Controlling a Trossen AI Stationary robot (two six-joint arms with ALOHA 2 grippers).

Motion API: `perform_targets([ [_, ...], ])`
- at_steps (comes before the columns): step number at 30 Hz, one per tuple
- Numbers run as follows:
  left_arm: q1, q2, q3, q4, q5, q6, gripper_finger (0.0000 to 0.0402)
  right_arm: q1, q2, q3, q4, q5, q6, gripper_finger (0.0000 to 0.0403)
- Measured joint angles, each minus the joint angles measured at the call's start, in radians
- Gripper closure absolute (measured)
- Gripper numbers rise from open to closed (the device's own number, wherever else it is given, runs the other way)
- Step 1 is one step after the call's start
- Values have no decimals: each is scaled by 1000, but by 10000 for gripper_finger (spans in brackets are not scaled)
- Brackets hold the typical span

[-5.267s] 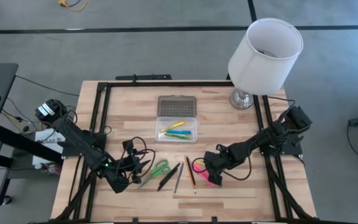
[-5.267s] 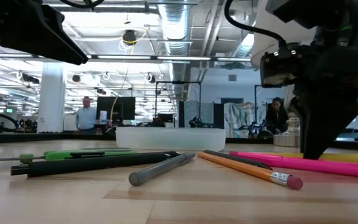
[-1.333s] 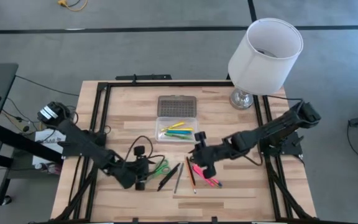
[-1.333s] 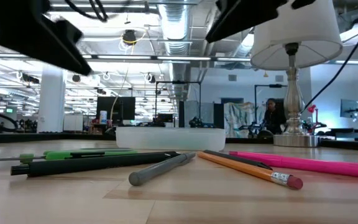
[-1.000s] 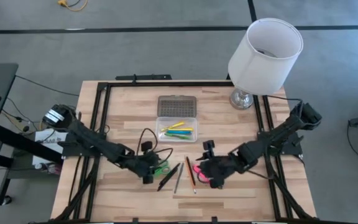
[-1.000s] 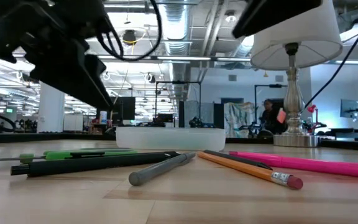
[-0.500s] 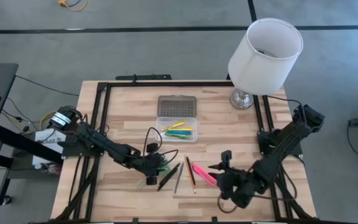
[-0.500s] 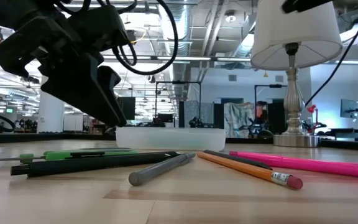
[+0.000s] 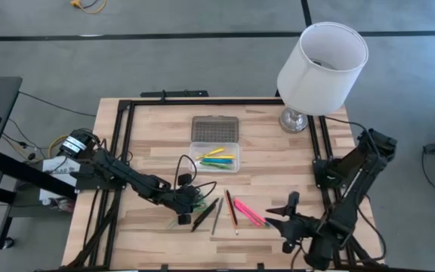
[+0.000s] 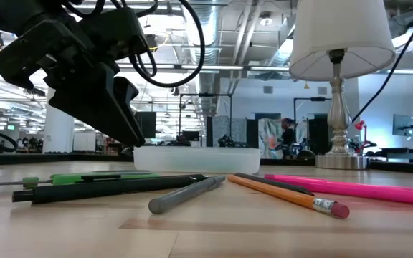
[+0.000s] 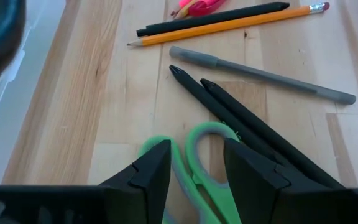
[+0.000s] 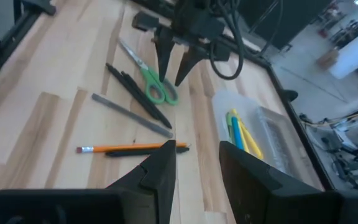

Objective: Pick & place school supplies into a supply box
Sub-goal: Put the green scissors into the black supply box

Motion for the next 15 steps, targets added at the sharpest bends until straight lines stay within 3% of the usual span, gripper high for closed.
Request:
perform_targets([
  [15,30,83,1,-15,45,-47,260,29,10,0,10,23,21,285],
])
